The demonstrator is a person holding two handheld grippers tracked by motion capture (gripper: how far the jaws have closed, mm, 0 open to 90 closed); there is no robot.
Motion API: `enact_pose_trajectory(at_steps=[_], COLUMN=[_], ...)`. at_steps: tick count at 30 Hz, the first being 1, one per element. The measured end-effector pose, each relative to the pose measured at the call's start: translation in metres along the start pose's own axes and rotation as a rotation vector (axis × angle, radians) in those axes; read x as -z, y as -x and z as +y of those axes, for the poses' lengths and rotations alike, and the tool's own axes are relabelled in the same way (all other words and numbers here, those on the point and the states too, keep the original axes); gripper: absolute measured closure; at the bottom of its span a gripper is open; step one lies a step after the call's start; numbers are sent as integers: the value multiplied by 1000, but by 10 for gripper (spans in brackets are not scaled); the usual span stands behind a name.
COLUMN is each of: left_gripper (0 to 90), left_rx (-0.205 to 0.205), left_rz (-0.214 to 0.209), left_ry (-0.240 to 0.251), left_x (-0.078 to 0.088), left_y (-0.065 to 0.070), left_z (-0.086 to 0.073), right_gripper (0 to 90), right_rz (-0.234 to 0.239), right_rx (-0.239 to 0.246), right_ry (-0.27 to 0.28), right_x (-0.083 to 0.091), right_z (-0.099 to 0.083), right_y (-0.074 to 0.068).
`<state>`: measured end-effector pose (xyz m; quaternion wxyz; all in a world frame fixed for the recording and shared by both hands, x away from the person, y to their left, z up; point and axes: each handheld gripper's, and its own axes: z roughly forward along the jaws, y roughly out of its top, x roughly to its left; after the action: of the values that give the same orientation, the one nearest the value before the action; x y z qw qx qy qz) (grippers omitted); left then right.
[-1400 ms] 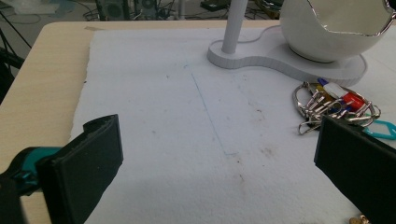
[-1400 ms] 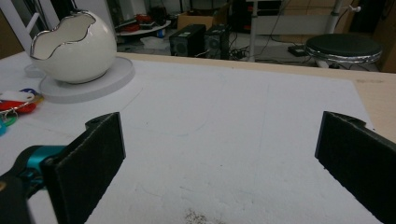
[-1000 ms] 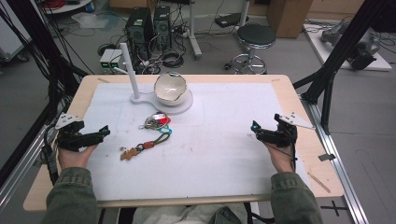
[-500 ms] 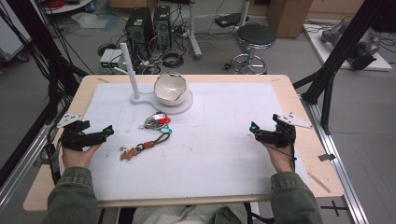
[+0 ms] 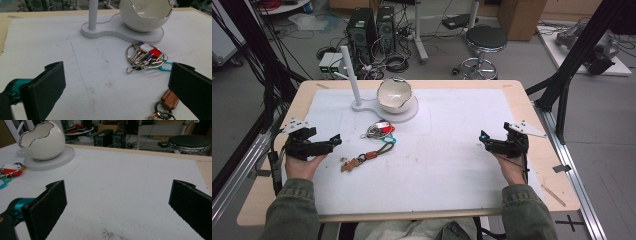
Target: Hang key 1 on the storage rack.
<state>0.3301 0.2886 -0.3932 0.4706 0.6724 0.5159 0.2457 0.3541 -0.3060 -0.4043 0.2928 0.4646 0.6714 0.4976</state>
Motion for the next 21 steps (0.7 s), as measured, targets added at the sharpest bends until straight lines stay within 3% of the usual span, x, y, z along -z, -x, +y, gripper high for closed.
enact_pose_trajectory(at_steps=[11,21], left_gripper=[17,17], left_rx=[-6,-45], left_rz=[-22,-59], left_ry=[-4,-28], left_x=[-5,-12], left_y=[10,23], left_z=[4,6], right_gripper=[8,8], right_rz=[5,6], right_rx=[5,4], right_ry=[-2,-1], right_x=[0,0], right_z=[0,0], right_y=[0,0])
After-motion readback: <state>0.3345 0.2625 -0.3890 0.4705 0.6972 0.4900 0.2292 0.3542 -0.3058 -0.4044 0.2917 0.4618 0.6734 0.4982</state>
